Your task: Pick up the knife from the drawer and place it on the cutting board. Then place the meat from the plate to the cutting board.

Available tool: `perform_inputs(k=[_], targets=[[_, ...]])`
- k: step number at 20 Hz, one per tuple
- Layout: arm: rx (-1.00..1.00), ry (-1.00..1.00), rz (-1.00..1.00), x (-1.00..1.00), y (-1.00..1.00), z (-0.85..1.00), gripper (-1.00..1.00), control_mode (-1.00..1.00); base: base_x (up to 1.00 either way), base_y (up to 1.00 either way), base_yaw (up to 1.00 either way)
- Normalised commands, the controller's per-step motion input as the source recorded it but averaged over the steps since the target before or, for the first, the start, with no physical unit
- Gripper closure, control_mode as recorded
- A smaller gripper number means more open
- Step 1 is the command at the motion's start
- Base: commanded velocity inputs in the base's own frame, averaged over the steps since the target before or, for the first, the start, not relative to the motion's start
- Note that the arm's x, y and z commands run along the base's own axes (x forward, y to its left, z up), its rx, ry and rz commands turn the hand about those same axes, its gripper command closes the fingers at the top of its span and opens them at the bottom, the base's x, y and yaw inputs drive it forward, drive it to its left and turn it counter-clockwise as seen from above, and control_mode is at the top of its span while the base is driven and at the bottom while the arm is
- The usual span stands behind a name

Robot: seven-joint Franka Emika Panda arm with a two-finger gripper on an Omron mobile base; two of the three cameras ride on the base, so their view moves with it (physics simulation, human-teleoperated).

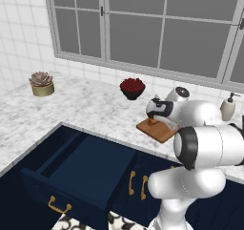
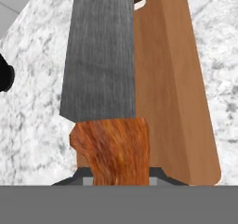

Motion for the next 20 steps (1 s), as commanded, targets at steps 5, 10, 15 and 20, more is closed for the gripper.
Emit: perform_inputs(k=[5,10,15,20], targets=[[0.0,0.05,0.0,0.06,-0.28,-0.14,1.0,-1.0,0.0,0.0,0.0],[0.0,0.06,0.0,0.29,-0.04,-0.24,1.0,-1.0,0.0,0.0,0.0],[0.0,0.05,0.0,0.35,0.01,-0.22,1.0,-1.0,0.0,0.0,0.0],[0.0,0.04,0.0,0.27,0.0,-0.31,-1.0,-1.0,0.0,0.0,0.0]])
